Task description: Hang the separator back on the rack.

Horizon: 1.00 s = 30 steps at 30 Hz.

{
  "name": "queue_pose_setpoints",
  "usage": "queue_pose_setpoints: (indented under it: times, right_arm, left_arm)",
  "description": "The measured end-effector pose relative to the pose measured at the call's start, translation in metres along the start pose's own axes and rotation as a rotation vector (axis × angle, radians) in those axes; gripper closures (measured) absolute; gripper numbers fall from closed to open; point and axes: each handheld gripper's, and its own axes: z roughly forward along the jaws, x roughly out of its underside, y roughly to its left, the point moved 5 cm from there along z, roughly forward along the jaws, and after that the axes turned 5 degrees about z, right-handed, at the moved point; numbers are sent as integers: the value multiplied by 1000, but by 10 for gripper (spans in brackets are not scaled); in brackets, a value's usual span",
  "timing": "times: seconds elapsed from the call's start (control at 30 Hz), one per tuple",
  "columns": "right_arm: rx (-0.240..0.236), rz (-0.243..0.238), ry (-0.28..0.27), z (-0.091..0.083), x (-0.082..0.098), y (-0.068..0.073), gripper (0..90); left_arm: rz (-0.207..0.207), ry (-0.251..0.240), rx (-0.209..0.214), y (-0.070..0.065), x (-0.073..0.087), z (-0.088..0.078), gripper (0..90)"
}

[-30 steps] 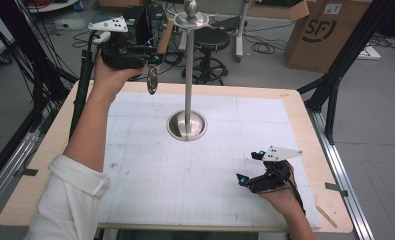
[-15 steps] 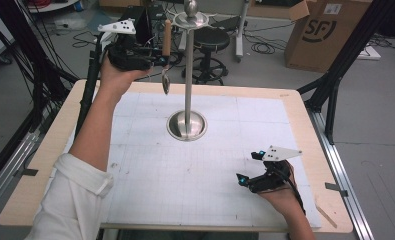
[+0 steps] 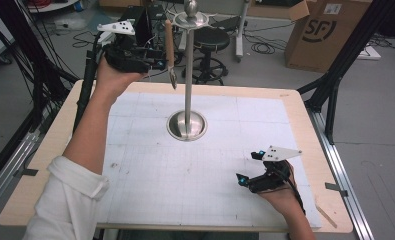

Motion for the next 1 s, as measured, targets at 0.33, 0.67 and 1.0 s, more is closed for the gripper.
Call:
queue_pose_setpoints:
  times: [0.33, 0.67, 1.0]
  right_arm:
    - [3, -2, -2, -2, 0, 0, 21]
    - [8, 3, -7, -5, 1, -2, 21]
    - [7, 6, -12, -5, 0, -2, 21]
  left_arm:
    - [-23, 5, 0, -7, 12, -9, 364]
    - [-8, -1, -6, -27, 41, -22, 226]
    - [18, 17, -4, -43, 66, -32, 151]
